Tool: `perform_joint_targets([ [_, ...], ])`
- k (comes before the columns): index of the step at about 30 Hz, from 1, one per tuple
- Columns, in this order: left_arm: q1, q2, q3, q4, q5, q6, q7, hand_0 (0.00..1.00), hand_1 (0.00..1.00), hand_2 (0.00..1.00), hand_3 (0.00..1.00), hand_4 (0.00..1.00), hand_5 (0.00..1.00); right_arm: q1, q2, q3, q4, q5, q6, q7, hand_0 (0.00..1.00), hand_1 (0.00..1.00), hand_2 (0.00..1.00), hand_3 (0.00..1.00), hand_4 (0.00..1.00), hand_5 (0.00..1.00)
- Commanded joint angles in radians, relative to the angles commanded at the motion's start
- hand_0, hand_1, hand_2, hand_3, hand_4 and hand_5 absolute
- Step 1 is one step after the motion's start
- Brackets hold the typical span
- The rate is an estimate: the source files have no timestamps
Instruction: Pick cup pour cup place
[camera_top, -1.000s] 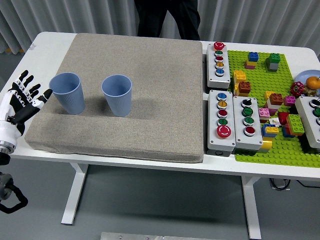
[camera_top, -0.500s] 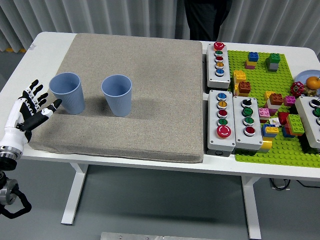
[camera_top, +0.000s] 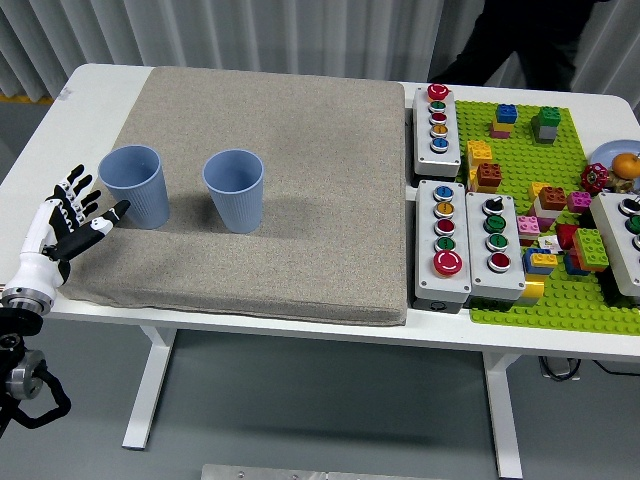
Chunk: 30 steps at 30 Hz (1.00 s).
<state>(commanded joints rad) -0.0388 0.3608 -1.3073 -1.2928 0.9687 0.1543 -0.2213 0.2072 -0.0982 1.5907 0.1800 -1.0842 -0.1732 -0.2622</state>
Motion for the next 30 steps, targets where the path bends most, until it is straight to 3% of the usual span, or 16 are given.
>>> perform_joint_targets([
  [15,-0.034,-0.012,0.035,0.036,0.036,0.005,0.011,0.923,0.920,0.998,0.998,0.945,0.302,0.002,-0.001,-0.004,0.000,0.008,-0.002,0.003,0.711,0.659,0.627,0.594,0.002,0.127],
  [30,-0.062,-0.006,0.061,0.051,0.047,0.007,0.021,0.923,0.921,0.998,0.998,0.949,0.309,0.005,-0.002,-0.009,0.000,0.015,-0.003,0.004,0.712,0.658,0.627,0.594,0.002,0.127],
])
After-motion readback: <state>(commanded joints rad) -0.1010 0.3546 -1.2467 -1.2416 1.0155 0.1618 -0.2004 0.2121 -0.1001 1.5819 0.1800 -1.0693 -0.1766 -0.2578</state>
